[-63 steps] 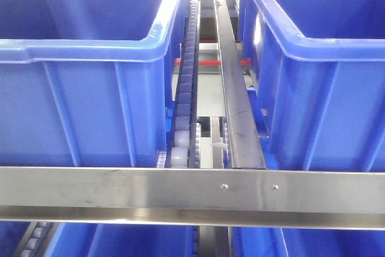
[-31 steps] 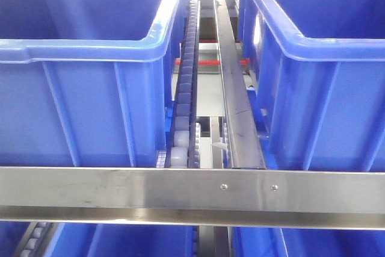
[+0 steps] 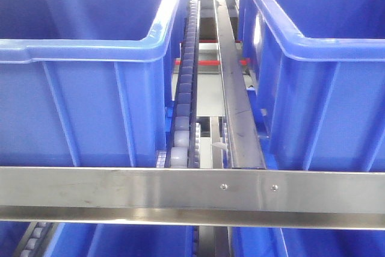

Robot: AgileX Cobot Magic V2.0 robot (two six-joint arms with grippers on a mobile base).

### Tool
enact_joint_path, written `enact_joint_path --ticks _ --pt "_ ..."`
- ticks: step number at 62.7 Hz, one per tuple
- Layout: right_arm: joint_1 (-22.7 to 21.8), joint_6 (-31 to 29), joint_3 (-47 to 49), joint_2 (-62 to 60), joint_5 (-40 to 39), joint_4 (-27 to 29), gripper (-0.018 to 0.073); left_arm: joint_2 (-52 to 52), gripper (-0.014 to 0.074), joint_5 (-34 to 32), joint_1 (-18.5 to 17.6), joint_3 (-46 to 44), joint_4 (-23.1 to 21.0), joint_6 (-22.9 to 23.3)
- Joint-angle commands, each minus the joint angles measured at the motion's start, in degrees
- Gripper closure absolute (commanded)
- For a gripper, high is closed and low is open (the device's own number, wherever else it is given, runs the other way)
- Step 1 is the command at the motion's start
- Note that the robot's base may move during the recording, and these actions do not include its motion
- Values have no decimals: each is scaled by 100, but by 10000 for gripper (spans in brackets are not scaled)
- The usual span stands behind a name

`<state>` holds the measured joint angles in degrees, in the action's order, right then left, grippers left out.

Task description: Pick and sort blue part to right shelf

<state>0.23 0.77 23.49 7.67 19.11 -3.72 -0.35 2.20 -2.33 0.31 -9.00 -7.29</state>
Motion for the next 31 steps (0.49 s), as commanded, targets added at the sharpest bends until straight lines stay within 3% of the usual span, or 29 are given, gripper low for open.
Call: enact_joint_path --ticks 1,12,31 --pt "-48 -37 8 72 -583 129 431 -120 473 -442 3 149 -47 11" --pt "-271 -37 -890 45 -1080 572 431 -120 473 -442 3 149 -47 11" --pt "-352 65 -2365 -921 -1969 620 431 -120 473 -442 3 149 -47 11"
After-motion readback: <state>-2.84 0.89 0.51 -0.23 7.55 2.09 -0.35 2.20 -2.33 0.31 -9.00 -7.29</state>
